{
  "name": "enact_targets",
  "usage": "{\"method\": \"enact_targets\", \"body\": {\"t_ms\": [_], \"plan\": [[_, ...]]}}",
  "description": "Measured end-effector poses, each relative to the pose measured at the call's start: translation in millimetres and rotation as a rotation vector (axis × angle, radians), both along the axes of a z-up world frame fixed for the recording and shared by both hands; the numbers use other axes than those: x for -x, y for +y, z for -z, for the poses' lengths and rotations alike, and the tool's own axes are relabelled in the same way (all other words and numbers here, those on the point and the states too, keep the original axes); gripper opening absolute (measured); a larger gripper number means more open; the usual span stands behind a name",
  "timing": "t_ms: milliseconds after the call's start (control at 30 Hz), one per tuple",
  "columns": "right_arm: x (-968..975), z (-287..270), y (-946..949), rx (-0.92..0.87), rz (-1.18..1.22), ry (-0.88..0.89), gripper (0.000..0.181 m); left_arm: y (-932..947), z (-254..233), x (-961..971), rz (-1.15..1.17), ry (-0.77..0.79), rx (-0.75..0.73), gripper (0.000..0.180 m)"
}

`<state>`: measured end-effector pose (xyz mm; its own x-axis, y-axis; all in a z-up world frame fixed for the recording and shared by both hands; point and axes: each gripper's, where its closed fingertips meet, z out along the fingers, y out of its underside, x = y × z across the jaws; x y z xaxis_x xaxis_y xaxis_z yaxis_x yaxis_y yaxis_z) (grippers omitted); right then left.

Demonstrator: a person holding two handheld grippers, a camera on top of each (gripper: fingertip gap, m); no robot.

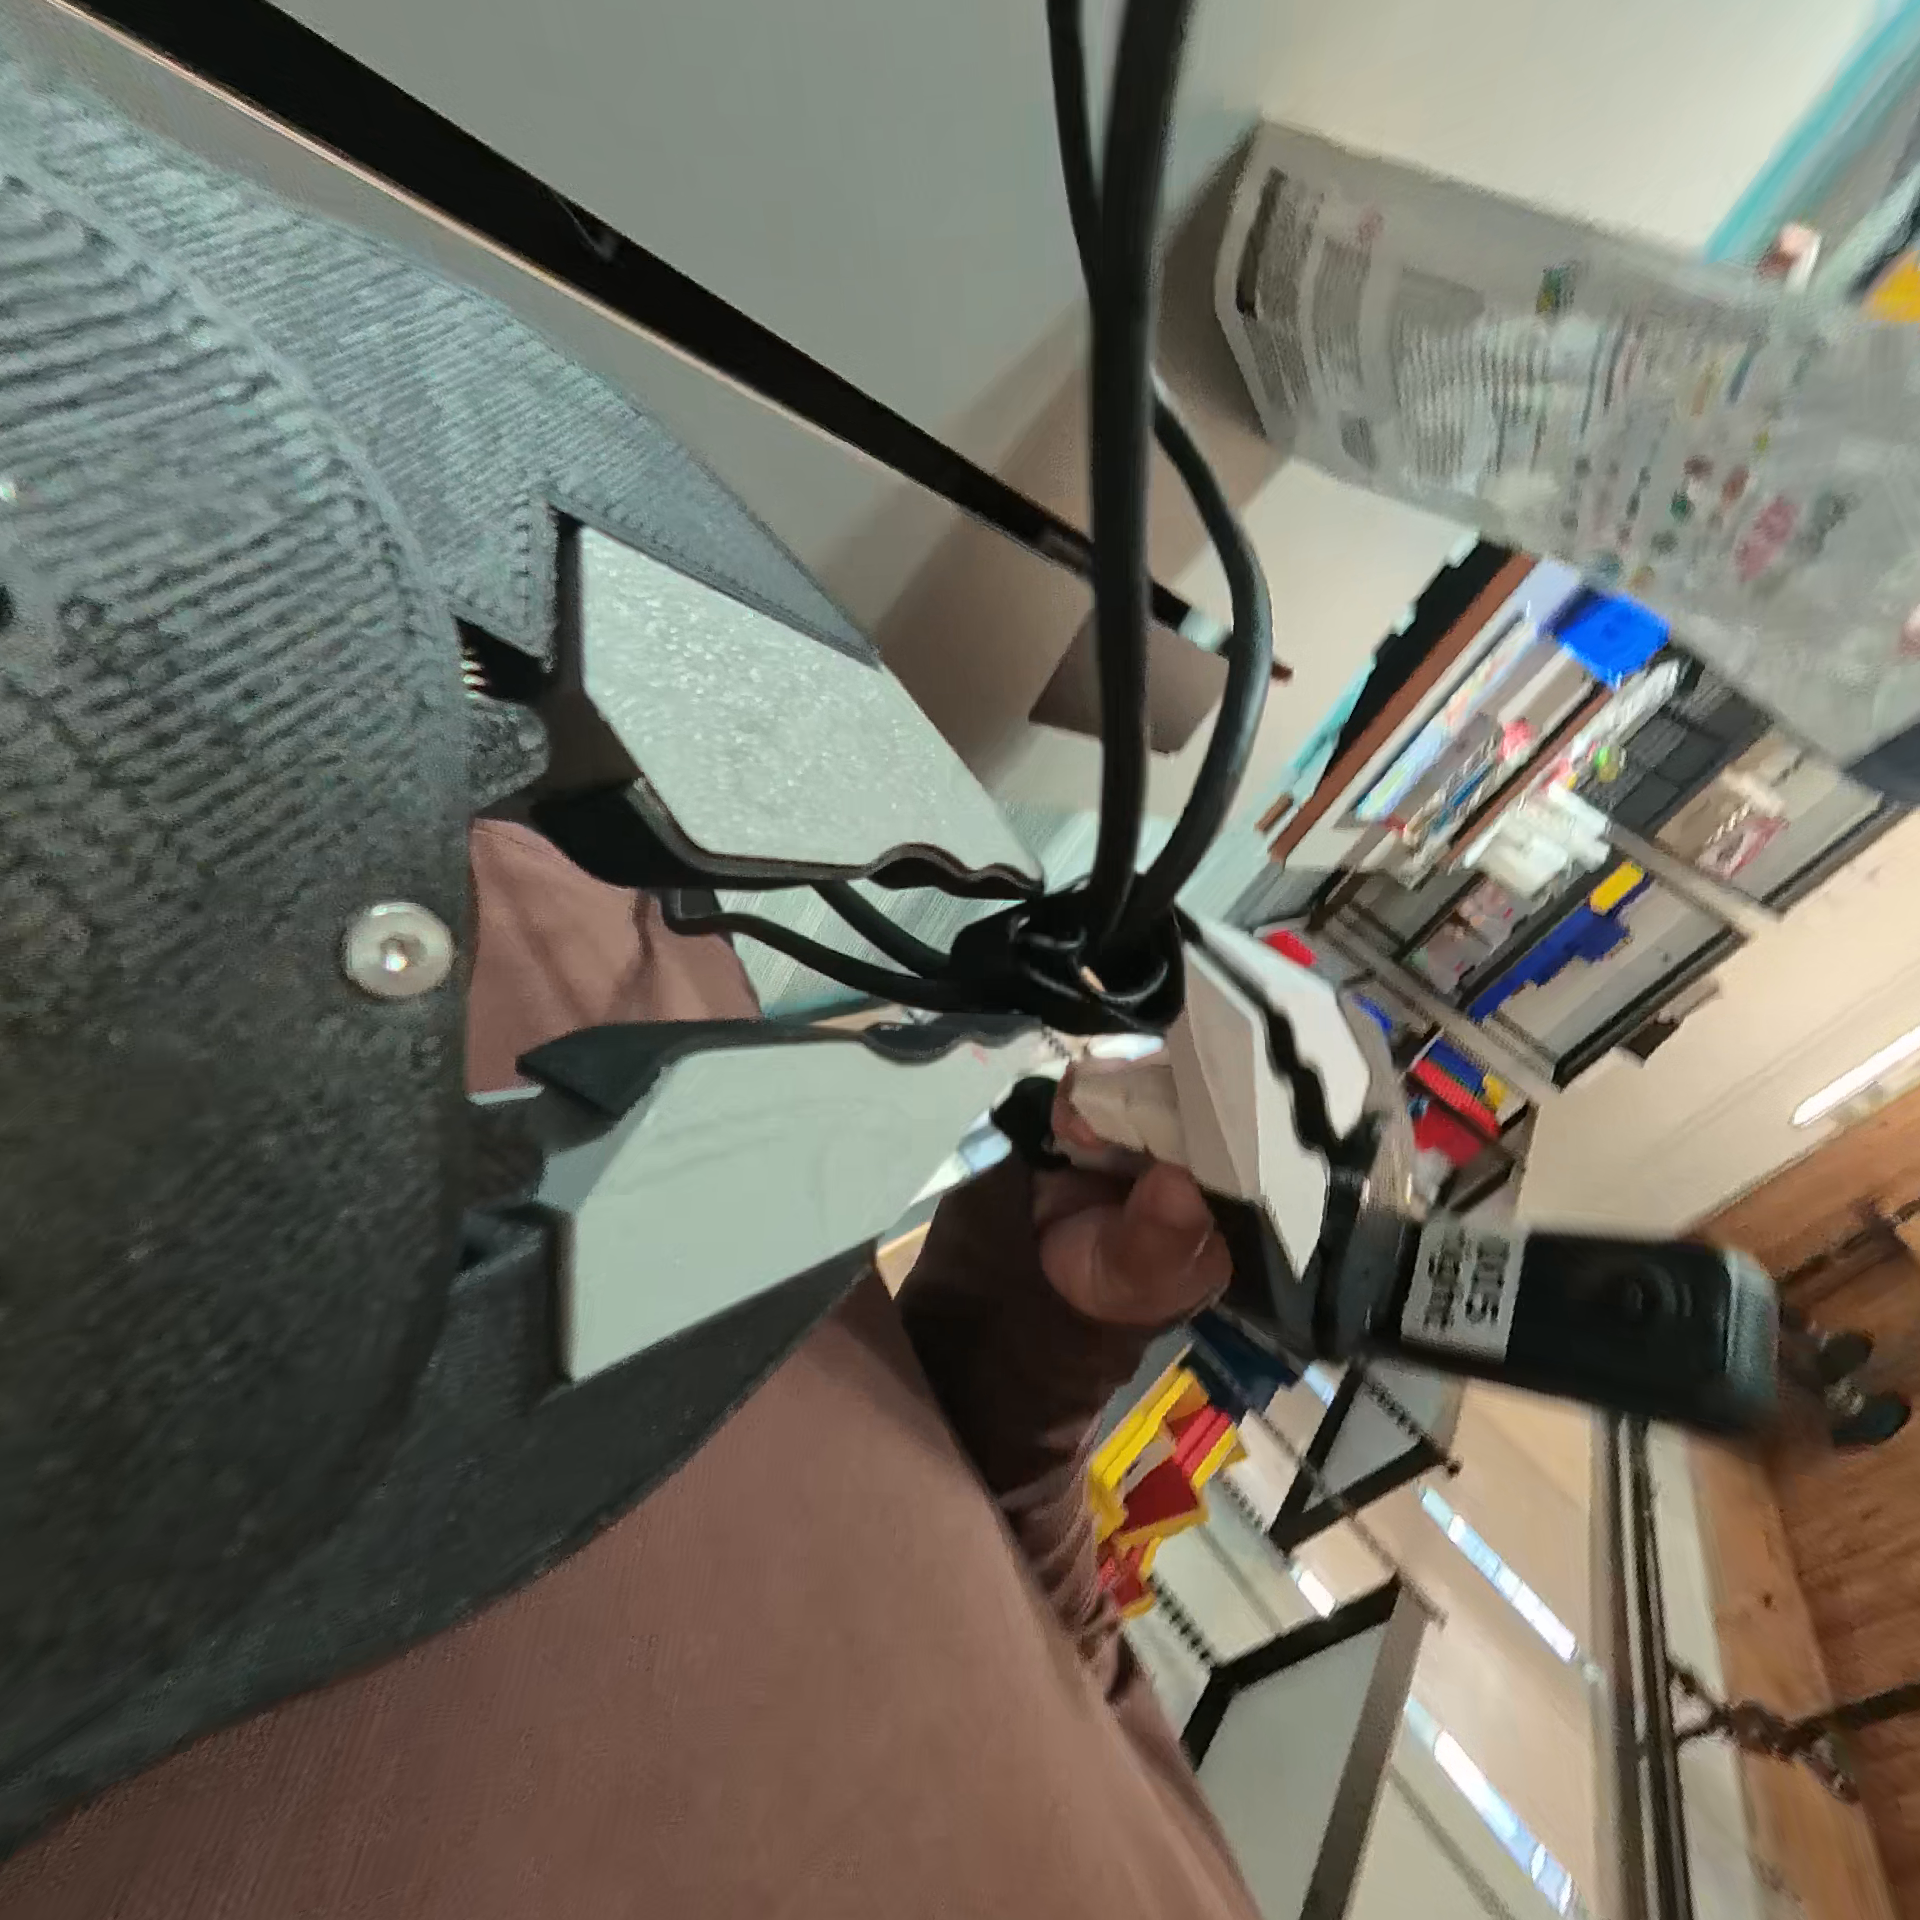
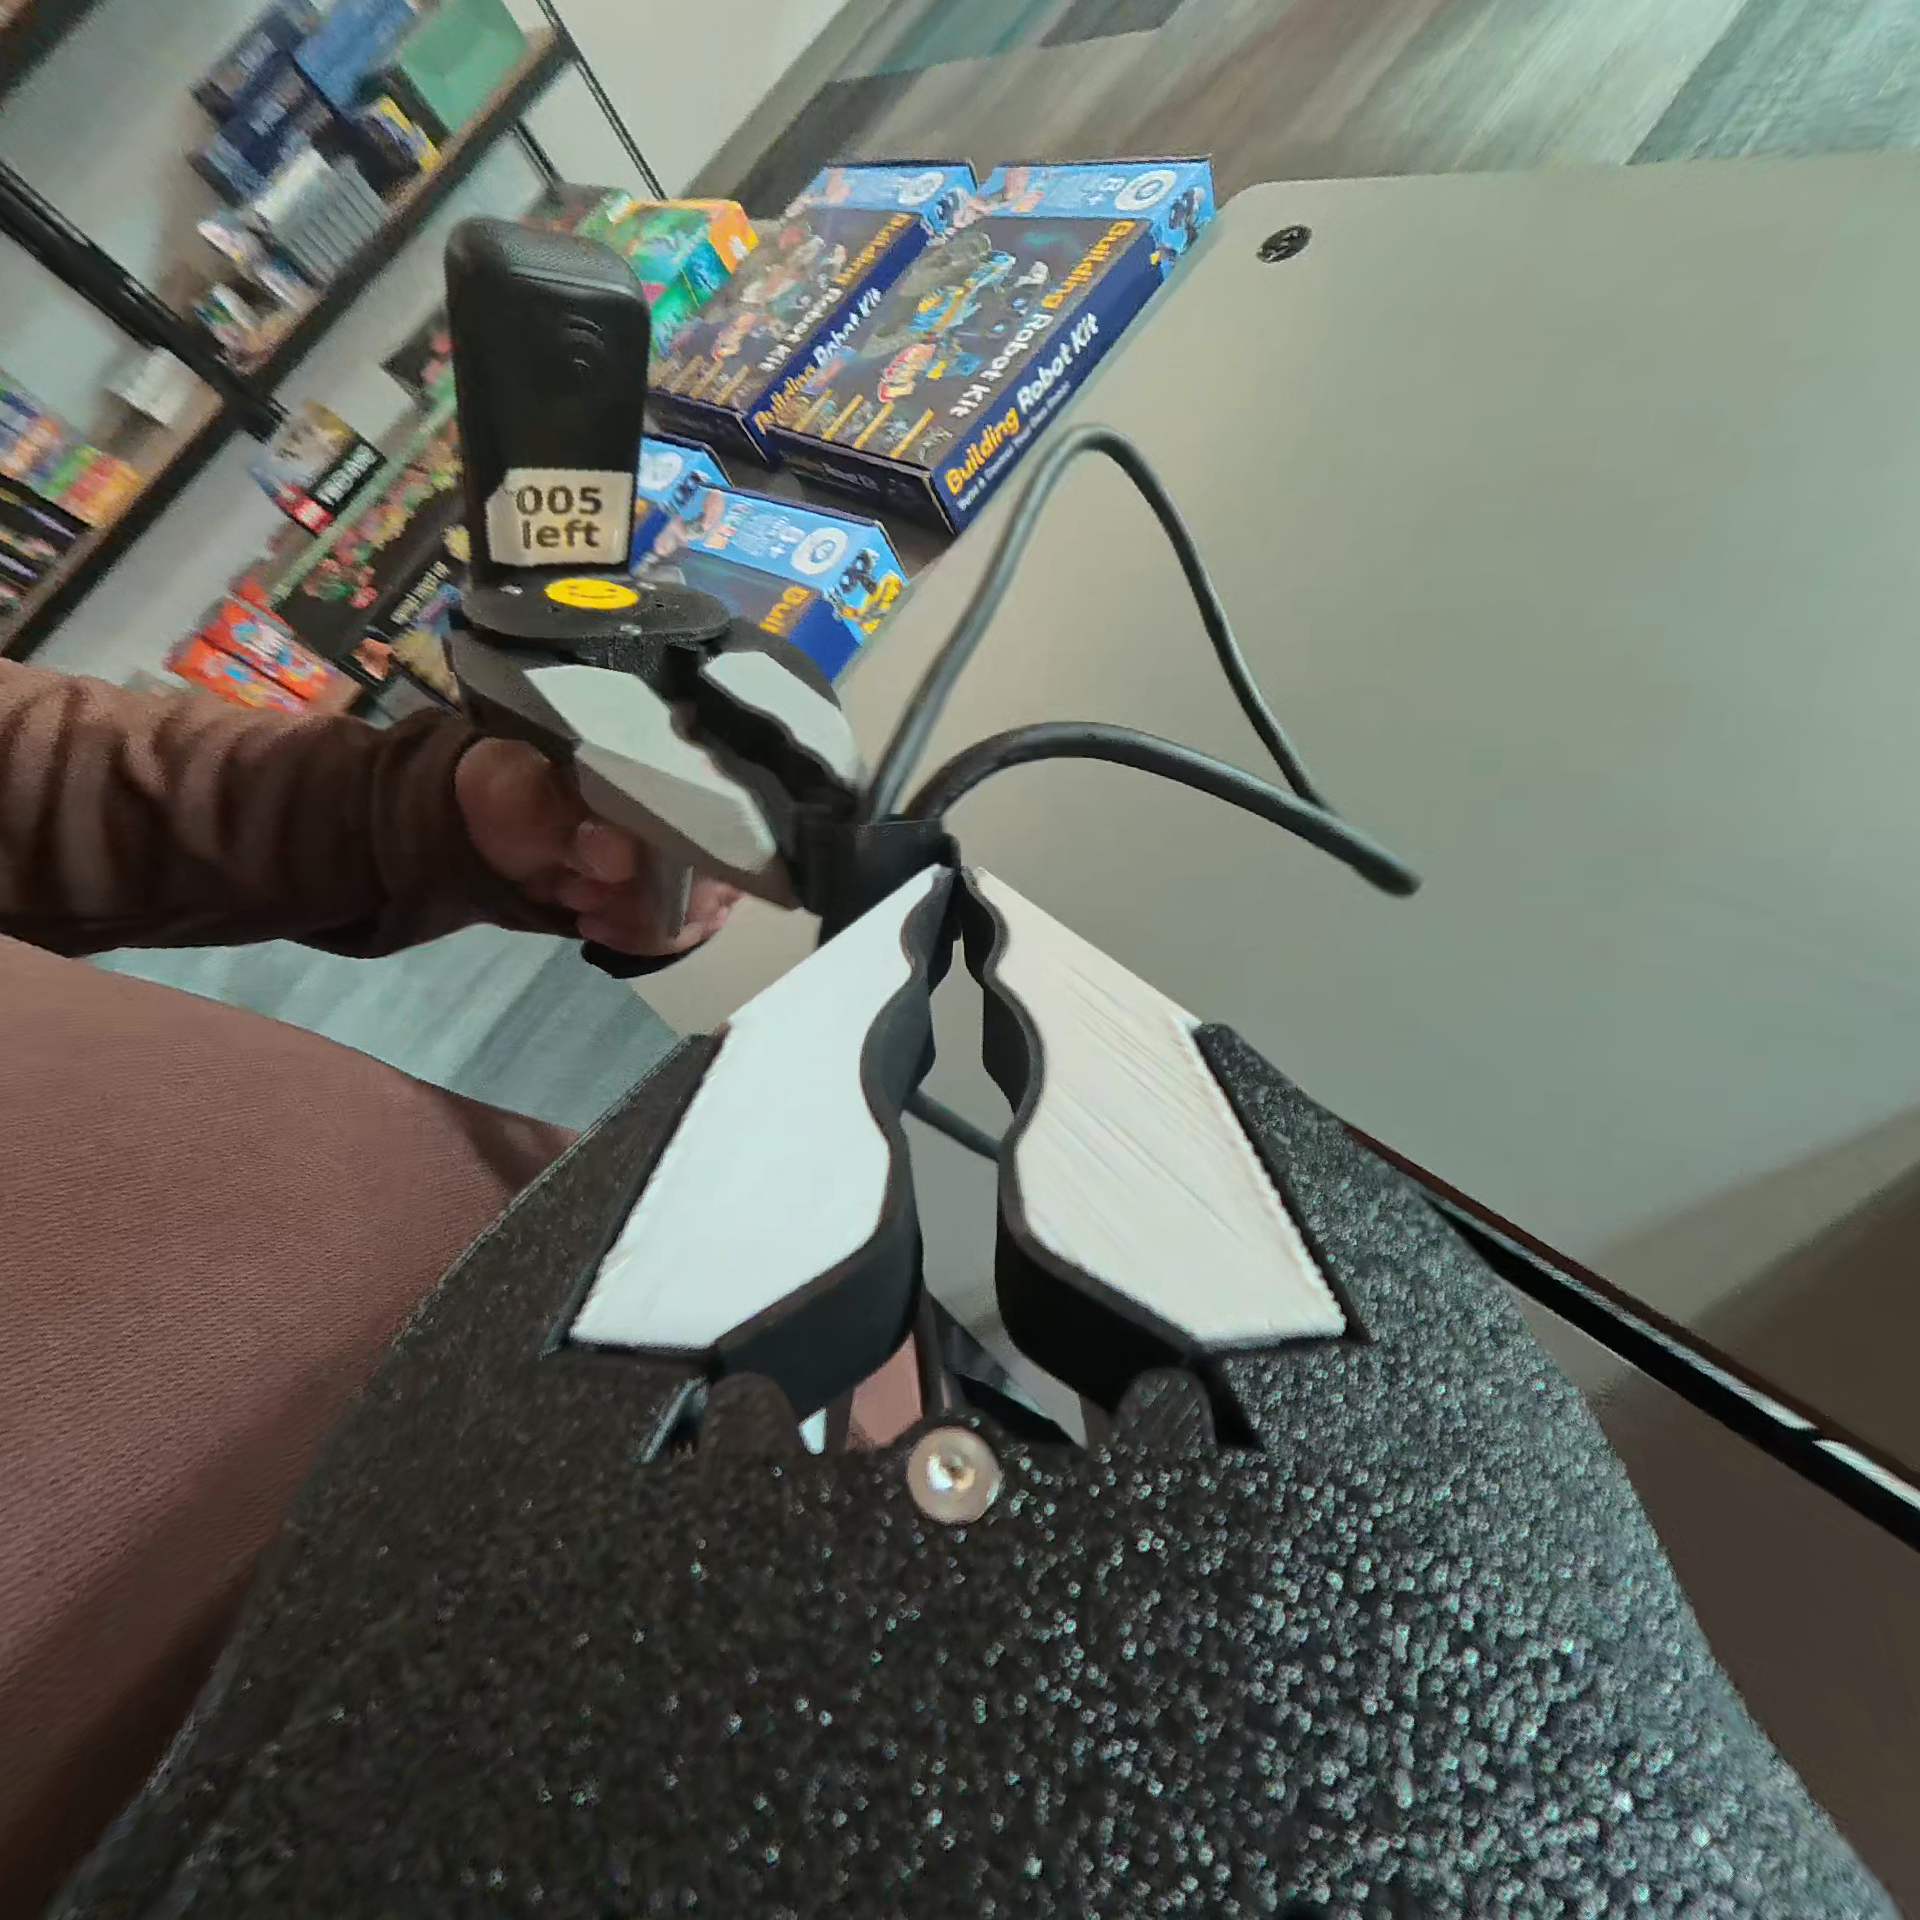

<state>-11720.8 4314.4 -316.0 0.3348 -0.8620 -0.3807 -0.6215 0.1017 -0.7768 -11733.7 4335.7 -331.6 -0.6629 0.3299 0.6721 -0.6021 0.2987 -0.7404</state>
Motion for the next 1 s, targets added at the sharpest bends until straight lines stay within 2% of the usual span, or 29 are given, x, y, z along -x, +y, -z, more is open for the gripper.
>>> {"method": "enact_targets", "body": {"t_ms": [167,233,300,400,533,633,667,767,867,933,1000], "plan": [[-6.4,-4.2,-8.7,0.086,0.036,-0.006,0.0,9.2,32.1,-36.8,-0.203,0.009,-0.147,0.01],[-11.1,-3.6,-12.2,0.118,0.042,-0.008,0.0,17.1,52.8,-49.2,-0.265,-0.019,-0.282,0.011],[-15.1,-3.9,-11.7,0.12,0.041,-0.007,0.0,24.1,58.4,-51.1,-0.278,-0.068,-0.344,0.015],[-20.4,-2.4,-10.4,0.14,0.045,-0.003,0.0,22.0,42.4,-31.5,-0.197,-0.083,-0.355,0.034],[-24.6,0.8,-7.1,0.108,0.063,0.006,0.0,6.4,53.7,-9.1,-0.17,-0.117,-0.482,0.072],[-26.4,4.3,-2.2,0.108,0.068,0.015,0.0,-14.1,50.2,1.0,-0.179,-0.015,-0.456,0.067],[-26.9,5.1,1.5,0.104,0.062,0.017,0.0,-20.0,44.0,1.2,-0.191,0.013,-0.423,0.058],[-28.1,0.8,10.2,0.113,0.046,-0.009,0.0,-29.0,34.2,-5.2,-0.223,0.012,-0.367,0.004],[-30.6,-5.5,-1.2,0.106,0.077,-0.027,0.0,-24.0,18.0,-3.1,-0.152,0.035,-0.273,0.004],[-30.2,-7.8,-8.3,-0.026,0.089,-0.018,0.0,-13.9,-13.8,6.3,-0.075,0.022,-0.079,0.003],[-28.6,-4.6,-3.2,-0.201,0.076,0.008,0.0,-5.0,-27.2,21.8,0.011,-0.046,0.007,0.002]]}}
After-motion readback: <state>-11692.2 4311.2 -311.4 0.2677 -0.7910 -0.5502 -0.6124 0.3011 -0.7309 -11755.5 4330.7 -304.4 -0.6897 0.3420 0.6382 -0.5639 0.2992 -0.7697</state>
